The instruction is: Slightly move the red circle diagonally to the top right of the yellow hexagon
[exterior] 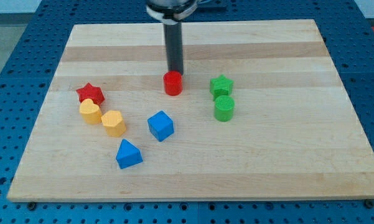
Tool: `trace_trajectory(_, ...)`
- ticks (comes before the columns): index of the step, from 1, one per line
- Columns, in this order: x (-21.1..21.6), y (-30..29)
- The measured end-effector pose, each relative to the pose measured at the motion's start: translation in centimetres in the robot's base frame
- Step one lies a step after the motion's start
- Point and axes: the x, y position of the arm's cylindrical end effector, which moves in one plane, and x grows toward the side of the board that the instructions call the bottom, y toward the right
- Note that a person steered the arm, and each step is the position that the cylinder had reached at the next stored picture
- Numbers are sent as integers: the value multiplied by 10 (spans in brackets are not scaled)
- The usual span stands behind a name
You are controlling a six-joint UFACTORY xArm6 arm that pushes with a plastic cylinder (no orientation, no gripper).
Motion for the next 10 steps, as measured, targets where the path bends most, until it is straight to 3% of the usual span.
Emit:
trace_trajectory(3, 58, -72)
trace_trajectory(5, -63, -12)
trace_trajectory(6, -14, 14)
trace_trajectory(10, 37, 15)
